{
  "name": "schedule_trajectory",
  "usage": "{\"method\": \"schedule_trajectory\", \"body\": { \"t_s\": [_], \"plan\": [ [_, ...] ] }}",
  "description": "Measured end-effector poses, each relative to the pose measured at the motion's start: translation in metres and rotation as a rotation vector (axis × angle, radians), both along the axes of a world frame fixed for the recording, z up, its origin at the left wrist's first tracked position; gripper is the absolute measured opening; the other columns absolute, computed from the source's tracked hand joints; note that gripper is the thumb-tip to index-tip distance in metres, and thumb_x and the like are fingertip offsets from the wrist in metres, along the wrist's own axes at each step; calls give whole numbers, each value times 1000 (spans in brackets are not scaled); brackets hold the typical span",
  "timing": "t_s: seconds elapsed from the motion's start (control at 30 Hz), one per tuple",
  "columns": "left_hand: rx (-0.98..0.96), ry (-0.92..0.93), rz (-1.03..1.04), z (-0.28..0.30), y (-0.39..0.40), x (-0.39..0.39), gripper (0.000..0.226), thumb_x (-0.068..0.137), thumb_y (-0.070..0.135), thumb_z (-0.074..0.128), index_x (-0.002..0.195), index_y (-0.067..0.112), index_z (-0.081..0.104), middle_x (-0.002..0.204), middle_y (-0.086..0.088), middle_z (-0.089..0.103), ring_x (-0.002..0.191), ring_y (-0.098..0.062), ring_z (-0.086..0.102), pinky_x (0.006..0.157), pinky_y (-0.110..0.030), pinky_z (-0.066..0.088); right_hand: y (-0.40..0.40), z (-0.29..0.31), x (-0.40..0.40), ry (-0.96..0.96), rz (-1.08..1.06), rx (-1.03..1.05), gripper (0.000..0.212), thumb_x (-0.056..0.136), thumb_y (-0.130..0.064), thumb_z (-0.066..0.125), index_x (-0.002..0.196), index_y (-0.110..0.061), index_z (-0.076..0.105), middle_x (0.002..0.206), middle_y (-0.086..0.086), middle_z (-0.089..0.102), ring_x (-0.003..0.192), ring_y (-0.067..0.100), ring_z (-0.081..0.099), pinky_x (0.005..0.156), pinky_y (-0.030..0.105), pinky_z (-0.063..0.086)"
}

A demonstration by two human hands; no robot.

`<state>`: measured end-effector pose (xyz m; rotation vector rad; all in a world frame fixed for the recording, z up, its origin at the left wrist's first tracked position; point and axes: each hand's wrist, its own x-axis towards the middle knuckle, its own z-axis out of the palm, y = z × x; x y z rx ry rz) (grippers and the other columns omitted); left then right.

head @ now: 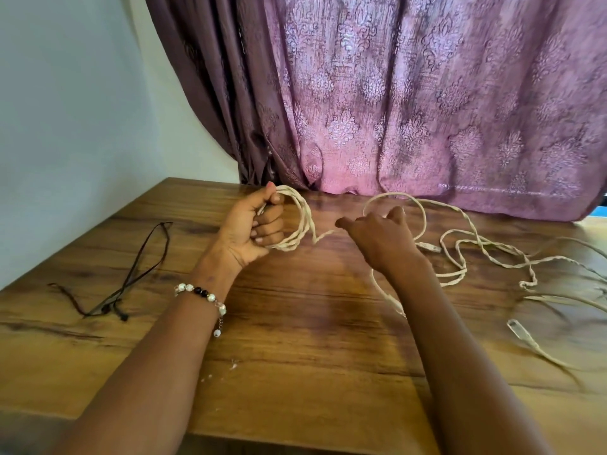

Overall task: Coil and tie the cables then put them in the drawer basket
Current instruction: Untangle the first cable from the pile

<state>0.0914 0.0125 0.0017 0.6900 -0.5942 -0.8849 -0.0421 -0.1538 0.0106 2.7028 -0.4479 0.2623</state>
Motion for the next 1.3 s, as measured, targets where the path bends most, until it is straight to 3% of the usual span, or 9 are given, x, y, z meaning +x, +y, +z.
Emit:
{"method": "schedule_trajectory", "body": {
  "t_s": [0.27,0.43,0.53,0.6,0.73,0.87,1.07,1.17,1.3],
  "plan": [
    [-160,198,48,-2,-3,4,49,102,45,25,66,19,46,35,7,29,23,-6,25,28,-16,16,39,-7,14,31,105,-155,55,87,-52,56,131,-21,45,129,2,59,141,27,23,100,74,-15],
    [-144,195,138,-1,-2,6,61,95,61,27,53,20,45,34,7,26,24,-5,23,30,-16,13,45,-26,25,-103,263,424,31,90,-50,53,106,-24,56,107,-2,67,114,21,54,111,55,14],
    [-12,149,163,-1,-2,8,62,96,58,32,46,22,41,32,8,25,24,-4,23,33,-13,12,34,-19,25,-398,440,876,9,91,-14,58,83,-17,60,66,-5,65,62,8,64,72,32,53],
    [77,106,130,-2,0,8,60,96,53,38,44,22,38,32,8,25,24,-5,24,33,-12,14,26,-3,18,-690,471,1152,20,90,-2,59,85,-22,57,56,-11,55,41,3,49,42,21,42],
    [178,-32,3,-3,-3,-1,51,89,44,47,45,22,35,33,7,26,25,-5,24,32,-11,17,11,13,1,-1105,644,1488,27,82,-15,73,105,-16,60,53,8,39,41,12,27,41,20,24],
    [185,-101,-120,-3,-6,-8,46,90,34,42,46,20,42,33,7,28,26,-5,27,34,-12,19,12,4,10,-1181,628,1386,15,94,-22,54,101,-16,67,54,3,42,45,9,33,43,22,28],
    [-210,39,-476,0,0,3,36,96,33,41,67,14,50,43,6,24,33,-7,16,35,-18,18,5,-15,21,-829,267,614,24,97,-13,42,118,-10,53,86,16,67,81,36,62,61,34,25],
    [-408,84,-490,0,4,9,34,96,35,47,72,10,48,46,6,20,36,-6,14,38,-22,14,15,-17,22,-704,291,555,30,99,-21,38,128,-12,42,103,11,66,98,34,59,76,44,30],
    [-627,185,-322,-2,12,21,35,95,32,50,72,5,51,49,1,30,38,-11,24,40,-23,21,23,-9,18,-703,599,905,31,90,-8,59,118,-10,47,83,-15,52,66,1,58,62,15,41]
  ]
}}
